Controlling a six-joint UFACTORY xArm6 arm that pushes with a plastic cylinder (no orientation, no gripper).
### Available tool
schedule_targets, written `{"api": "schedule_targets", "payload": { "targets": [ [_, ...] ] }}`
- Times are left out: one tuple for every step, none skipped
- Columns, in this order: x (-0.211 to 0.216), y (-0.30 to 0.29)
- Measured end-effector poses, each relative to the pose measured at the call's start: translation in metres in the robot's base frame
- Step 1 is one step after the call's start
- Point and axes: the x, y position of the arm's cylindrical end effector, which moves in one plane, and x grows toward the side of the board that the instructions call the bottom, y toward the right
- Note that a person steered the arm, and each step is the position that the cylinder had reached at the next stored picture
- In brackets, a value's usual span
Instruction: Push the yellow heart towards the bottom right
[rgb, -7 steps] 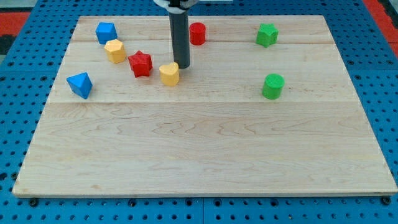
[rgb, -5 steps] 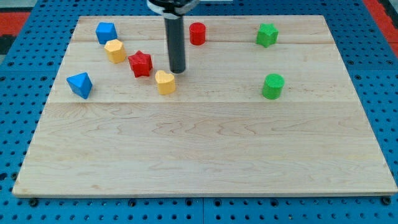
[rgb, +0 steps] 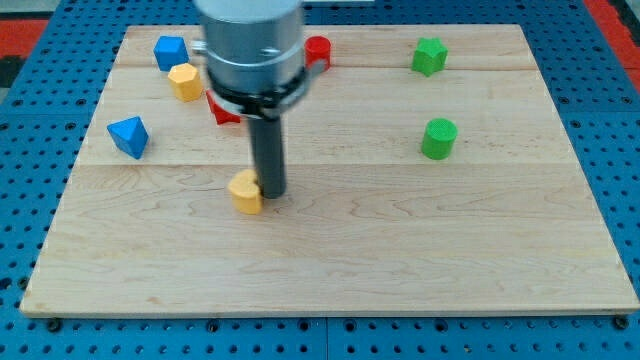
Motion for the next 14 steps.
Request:
{"api": "schedule_targets", "payload": {
  "targets": [
    [-0.022, -0.003],
    [-0.047, -0.038],
    [-0.036, -0.075],
    [0.007, -0.005],
    [0.023, 0.075],
    [0.026, 0.063],
    [-0.001, 0.008],
    [-0.001, -0.018],
    [-0.001, -0.032],
    [0.011, -0.049],
    [0.042, -0.061],
    [0.056, -0.063],
    [0.056, -0.047],
    [0.056, -0.027]
  ]
}}
